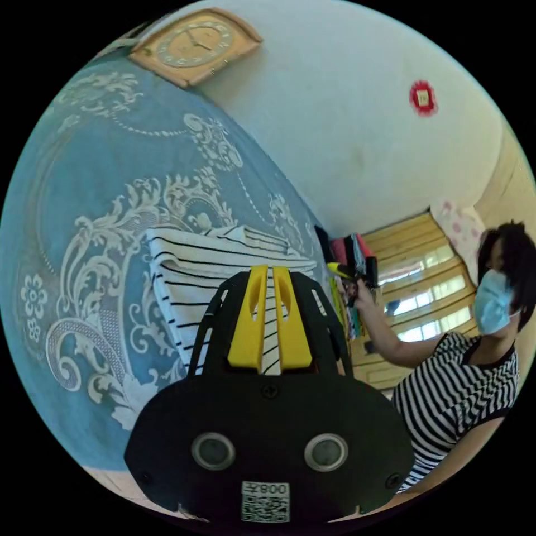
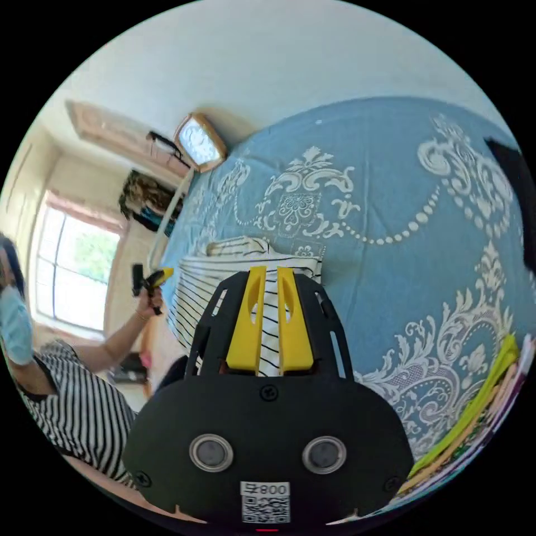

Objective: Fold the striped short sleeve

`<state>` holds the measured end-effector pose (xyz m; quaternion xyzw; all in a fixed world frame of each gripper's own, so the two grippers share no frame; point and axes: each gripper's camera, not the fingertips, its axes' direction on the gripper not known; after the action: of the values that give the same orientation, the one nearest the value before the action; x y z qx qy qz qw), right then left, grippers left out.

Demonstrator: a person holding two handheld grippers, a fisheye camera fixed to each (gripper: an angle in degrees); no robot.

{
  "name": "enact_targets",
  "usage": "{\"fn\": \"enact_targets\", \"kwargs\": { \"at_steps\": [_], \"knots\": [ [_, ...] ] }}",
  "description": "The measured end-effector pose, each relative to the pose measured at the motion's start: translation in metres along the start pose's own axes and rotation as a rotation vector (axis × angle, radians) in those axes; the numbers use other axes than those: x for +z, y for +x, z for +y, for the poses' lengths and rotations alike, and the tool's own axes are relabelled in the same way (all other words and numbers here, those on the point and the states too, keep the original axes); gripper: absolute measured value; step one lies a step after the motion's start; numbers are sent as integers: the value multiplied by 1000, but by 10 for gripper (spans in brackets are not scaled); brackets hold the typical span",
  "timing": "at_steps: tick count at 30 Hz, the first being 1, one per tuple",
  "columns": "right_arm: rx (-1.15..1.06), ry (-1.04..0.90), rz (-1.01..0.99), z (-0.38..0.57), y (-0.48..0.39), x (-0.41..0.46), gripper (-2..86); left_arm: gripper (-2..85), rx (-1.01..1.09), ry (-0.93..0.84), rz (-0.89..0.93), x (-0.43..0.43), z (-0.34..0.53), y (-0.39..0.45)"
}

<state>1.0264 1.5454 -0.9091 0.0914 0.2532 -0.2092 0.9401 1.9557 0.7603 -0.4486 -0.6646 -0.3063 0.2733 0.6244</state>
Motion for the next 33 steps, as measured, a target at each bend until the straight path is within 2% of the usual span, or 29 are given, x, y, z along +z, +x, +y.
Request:
{"fn": "enact_targets", "kwargs": {
  "at_steps": [5, 8, 12, 16, 22, 25, 28, 31, 33],
  "knots": [
    [-374, -181, 303, -9, -108, 84, 8, 6, 268, -327, -282, 99, -21, 64],
    [-567, -284, 401, -11, -153, 143, 2, 3, 371, -424, -465, 139, -30, 87],
    [-712, -386, 520, -16, -183, 208, -3, 2, 412, -447, -544, 165, -43, 104],
    [-737, -428, 534, -31, -189, 234, -4, 2, 419, -437, -593, 180, -63, 114],
    [-685, -279, 577, -70, -198, 224, -2, 1, 410, -266, -691, 176, -83, 140],
    [-644, -253, 529, -73, -199, 219, 0, 2, 433, -204, -620, 173, -73, 155],
    [-669, -278, 422, -56, -204, 224, 0, 2, 507, -269, -504, 186, -48, 169],
    [-714, -386, 390, -43, -207, 250, 1, 2, 544, -446, -642, 218, -29, 165],
    [-735, -440, 423, -46, -206, 269, 1, 2, 552, -468, -661, 224, -29, 163]
  ]
}}
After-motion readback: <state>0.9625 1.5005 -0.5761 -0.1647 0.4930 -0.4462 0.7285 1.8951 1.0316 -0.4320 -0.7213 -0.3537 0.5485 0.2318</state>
